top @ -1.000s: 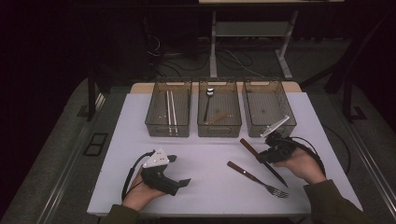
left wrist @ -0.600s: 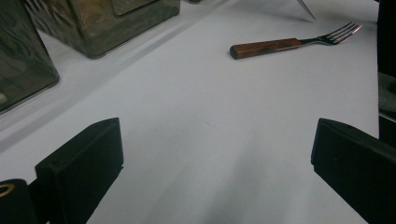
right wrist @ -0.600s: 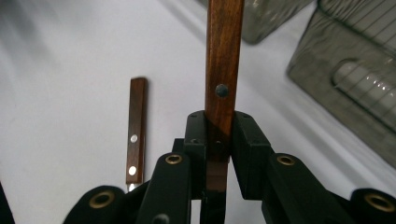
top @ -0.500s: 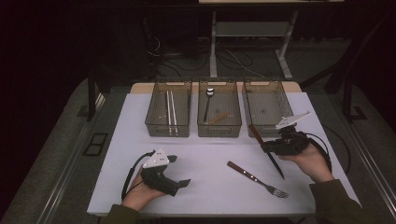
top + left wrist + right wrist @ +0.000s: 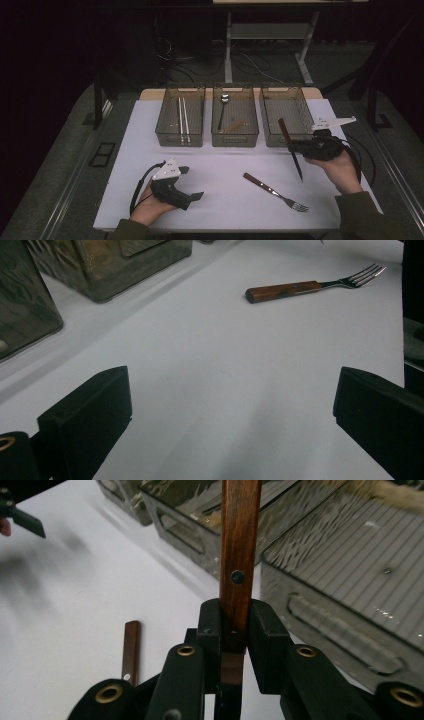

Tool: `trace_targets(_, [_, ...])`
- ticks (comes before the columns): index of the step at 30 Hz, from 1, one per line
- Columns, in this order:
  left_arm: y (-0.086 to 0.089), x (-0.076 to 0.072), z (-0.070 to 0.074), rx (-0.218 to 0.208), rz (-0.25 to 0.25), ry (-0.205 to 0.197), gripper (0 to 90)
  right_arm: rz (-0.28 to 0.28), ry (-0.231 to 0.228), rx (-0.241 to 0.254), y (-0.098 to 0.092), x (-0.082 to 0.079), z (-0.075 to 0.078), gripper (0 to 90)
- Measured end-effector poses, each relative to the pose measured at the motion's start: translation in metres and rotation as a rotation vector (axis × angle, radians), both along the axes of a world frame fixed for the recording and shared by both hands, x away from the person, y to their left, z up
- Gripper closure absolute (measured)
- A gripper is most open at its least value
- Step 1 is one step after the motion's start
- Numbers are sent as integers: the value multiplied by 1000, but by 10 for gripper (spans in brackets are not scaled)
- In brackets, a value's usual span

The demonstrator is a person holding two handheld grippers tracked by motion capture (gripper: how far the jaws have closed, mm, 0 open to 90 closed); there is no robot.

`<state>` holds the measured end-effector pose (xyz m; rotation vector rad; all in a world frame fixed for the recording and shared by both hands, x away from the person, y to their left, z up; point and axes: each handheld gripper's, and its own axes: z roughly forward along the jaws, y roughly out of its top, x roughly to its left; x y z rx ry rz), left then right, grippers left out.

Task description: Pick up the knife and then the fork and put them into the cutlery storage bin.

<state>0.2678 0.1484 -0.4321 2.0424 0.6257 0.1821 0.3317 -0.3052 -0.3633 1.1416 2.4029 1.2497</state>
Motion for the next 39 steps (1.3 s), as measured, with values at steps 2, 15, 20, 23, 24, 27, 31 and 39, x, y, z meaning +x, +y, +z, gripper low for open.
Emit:
trace_targets(2, [-1, 1, 0, 1, -1, 2, 10, -8, -11, 12, -3, 1, 3, 770])
trace_targets(15, [0, 1, -2, 2, 7, 8, 10, -70, -89, 31, -13, 11, 23, 770])
trace_targets(20, [0, 2, -2, 4, 9, 7, 10, -95, -110, 46, -17, 19, 33, 769])
trace_targets(23, [0, 1, -2, 3, 8, 7, 10, -113, -122, 50, -18, 25, 42, 769])
trace_targets(24, [0, 1, -2, 3, 7, 7, 9, -116, -126, 52, -18, 27, 45, 770])
trace_targets(27, [0, 1, -2, 3, 6, 7, 9, -139, -144, 54, -18, 34, 54, 769])
trace_targets(31, [-1, 1, -2, 1, 6, 8, 9, -164, -159, 54, -18, 45, 64, 769])
trace_targets(39, [0, 1, -1, -6, 5, 9, 9, -251, -203, 62, -17, 68, 78, 769])
